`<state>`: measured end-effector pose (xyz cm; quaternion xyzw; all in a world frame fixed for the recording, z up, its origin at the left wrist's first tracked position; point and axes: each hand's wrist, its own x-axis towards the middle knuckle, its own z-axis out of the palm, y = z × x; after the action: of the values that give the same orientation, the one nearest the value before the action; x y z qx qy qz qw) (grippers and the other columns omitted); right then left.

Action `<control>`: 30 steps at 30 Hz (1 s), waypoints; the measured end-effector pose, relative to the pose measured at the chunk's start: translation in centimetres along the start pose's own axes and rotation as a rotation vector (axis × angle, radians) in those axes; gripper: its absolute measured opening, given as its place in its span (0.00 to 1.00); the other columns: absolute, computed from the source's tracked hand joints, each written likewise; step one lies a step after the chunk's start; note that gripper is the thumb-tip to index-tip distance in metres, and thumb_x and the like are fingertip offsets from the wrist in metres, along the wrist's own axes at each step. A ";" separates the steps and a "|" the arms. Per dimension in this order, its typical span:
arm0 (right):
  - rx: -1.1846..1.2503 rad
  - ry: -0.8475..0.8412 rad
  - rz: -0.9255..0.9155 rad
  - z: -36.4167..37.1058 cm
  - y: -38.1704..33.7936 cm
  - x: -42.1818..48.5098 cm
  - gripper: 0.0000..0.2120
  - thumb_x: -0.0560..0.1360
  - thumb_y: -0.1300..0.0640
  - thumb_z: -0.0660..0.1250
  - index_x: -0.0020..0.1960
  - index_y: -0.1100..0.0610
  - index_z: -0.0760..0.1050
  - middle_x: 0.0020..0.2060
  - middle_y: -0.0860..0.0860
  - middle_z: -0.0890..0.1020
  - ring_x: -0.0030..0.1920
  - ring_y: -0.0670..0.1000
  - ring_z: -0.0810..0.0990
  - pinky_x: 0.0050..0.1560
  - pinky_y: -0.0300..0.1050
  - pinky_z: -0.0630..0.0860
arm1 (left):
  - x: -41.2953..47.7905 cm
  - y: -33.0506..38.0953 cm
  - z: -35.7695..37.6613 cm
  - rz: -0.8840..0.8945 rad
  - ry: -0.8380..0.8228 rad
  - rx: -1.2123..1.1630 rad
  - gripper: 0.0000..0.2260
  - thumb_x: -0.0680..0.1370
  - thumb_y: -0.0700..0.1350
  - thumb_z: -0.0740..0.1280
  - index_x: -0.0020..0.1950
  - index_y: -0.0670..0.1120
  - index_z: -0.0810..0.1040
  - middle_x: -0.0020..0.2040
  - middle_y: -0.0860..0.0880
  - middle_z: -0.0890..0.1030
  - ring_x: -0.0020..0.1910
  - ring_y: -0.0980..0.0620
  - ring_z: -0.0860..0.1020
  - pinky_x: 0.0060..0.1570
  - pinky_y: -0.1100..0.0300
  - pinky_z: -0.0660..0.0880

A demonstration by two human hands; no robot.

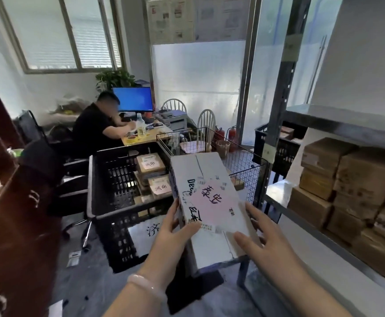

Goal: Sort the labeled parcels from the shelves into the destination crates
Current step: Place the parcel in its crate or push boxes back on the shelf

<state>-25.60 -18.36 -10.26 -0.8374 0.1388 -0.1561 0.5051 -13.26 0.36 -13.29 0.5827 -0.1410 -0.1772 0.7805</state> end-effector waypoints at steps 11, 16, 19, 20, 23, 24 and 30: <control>0.375 -0.202 0.077 0.0 1.7 18.8 0.31 0.64 0.34 0.74 0.64 0.24 0.65 0.54 0.30 0.80 0.56 0.44 0.81 0.62 0.56 0.75 | 15.6 2.9 0.4 0.028 0.044 0.016 0.35 0.65 0.50 0.79 0.67 0.68 0.69 0.56 0.52 0.85 0.55 0.46 0.84 0.52 0.49 0.81; 0.448 -0.253 0.113 -2.9 2.7 28.5 0.37 0.63 0.36 0.76 0.69 0.33 0.66 0.60 0.41 0.81 0.54 0.49 0.83 0.52 0.51 0.80 | 25.1 4.5 2.7 -0.026 0.013 0.023 0.36 0.67 0.48 0.79 0.69 0.67 0.68 0.54 0.47 0.85 0.52 0.42 0.84 0.50 0.46 0.82; 0.472 -0.214 0.113 -4.2 3.7 34.4 0.33 0.62 0.39 0.75 0.65 0.35 0.71 0.56 0.43 0.83 0.51 0.52 0.84 0.51 0.54 0.80 | 29.9 4.9 4.2 -0.009 0.028 0.115 0.40 0.63 0.57 0.80 0.71 0.68 0.65 0.62 0.49 0.82 0.59 0.44 0.81 0.60 0.41 0.77; 0.484 -0.200 0.114 -4.4 4.1 36.2 0.32 0.62 0.41 0.74 0.66 0.38 0.72 0.55 0.45 0.84 0.49 0.53 0.85 0.47 0.52 0.81 | 31.0 4.9 4.3 -0.003 0.045 0.177 0.43 0.62 0.62 0.80 0.72 0.69 0.63 0.68 0.50 0.77 0.64 0.46 0.78 0.64 0.40 0.74; 0.497 -0.169 0.147 -4.1 5.5 41.5 0.26 0.70 0.48 0.72 0.66 0.43 0.72 0.48 0.46 0.86 0.41 0.53 0.86 0.35 0.43 0.80 | 33.1 4.9 2.7 -0.001 0.130 0.418 0.49 0.58 0.75 0.73 0.76 0.69 0.57 0.75 0.53 0.66 0.69 0.49 0.70 0.69 0.42 0.69; 0.502 -0.168 0.179 -3.7 5.9 43.1 0.24 0.72 0.50 0.72 0.67 0.43 0.71 0.47 0.47 0.86 0.40 0.53 0.86 0.34 0.44 0.80 | 33.6 4.9 1.6 0.009 0.166 0.460 0.47 0.60 0.76 0.71 0.76 0.69 0.57 0.76 0.52 0.65 0.70 0.49 0.69 0.68 0.43 0.70; 0.456 -0.266 0.367 2.4 8.4 51.1 0.19 0.76 0.52 0.70 0.65 0.44 0.71 0.39 0.49 0.86 0.32 0.49 0.85 0.29 0.44 0.79 | 35.8 4.4 -4.2 0.045 0.377 0.448 0.26 0.76 0.60 0.68 0.73 0.69 0.64 0.69 0.58 0.70 0.67 0.55 0.71 0.61 0.57 0.69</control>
<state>21.36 -40.13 -12.65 -0.6768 0.1820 0.0213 0.7130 21.12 -10.69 -9.75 0.7600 -0.0421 -0.0131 0.6484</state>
